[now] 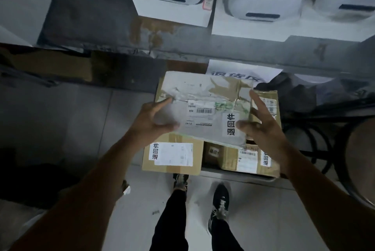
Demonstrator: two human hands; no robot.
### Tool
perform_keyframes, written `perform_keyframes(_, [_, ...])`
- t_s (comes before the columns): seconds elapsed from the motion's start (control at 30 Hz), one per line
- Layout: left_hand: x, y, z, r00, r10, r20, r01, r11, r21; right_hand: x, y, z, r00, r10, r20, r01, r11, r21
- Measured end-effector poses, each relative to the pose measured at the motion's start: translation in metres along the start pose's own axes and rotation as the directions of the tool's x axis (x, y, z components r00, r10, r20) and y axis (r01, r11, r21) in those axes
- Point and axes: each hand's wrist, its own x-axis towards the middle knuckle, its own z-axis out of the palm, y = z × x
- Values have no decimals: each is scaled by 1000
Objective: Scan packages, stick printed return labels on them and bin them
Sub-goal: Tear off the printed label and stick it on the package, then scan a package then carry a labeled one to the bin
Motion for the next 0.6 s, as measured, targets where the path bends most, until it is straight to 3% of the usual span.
perform_keyframes(0.2, [51,-38,20,990,14,-138,9,986,166,87,31,14,1000,-6,24,12,968,-252])
perform_keyframes(0.43, [71,-65,35,994,-7,-111,39,956,289,126,84,39,999,40,-7,-40,943,-330])
perform_keyframes(0.6, [63,-63,32,993,-43,-107,72,955,286,127,82,38,999,50,5,-43,912,-409])
